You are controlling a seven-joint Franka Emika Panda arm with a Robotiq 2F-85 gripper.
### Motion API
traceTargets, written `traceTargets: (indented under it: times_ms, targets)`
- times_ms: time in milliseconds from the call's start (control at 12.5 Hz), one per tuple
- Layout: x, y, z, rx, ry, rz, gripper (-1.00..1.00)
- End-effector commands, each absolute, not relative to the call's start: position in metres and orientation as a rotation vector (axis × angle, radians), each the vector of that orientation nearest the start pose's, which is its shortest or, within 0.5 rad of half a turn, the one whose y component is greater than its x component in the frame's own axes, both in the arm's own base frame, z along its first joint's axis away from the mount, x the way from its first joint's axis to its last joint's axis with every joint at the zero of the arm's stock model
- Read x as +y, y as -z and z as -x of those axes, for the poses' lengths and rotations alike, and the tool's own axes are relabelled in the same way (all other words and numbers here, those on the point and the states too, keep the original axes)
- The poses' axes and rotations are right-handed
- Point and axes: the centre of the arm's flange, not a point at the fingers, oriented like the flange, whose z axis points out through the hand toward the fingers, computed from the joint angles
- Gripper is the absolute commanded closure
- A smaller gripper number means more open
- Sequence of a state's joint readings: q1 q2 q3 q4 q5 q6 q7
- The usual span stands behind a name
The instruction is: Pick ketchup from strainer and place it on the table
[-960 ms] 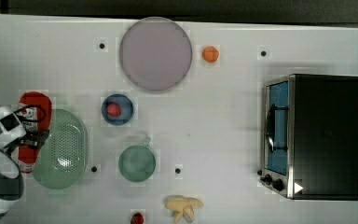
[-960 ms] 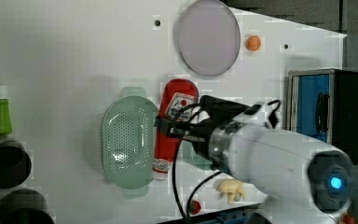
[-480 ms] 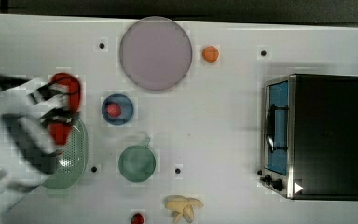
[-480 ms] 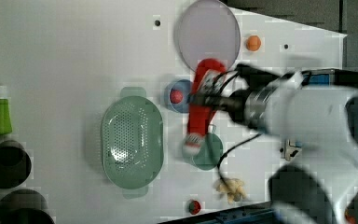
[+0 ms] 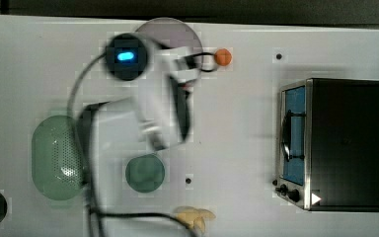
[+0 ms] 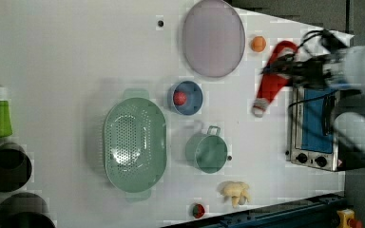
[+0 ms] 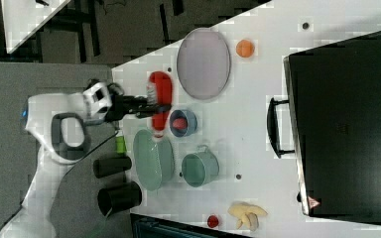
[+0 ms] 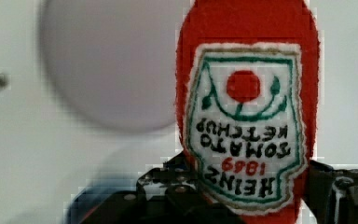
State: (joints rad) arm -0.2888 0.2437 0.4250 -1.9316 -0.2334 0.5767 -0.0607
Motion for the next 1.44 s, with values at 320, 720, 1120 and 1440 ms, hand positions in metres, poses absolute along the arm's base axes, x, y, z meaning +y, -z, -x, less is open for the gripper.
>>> traceTargets:
  times_ms: [320, 720, 1120, 1440]
  targets:
    - [-0.005, -0.354, -0.582, 0.485, 0.091, 3.197, -0.21]
    - [-0.017, -0.28, -0.535, 0.499, 0.022, 3.177, -0.21]
    - [-0.019, -0.222, -0.51, 0.502, -0.142, 3.152, -0.27]
    - [-0.018, -0.213, -0.514, 0.502, -0.103, 3.131, -1.0]
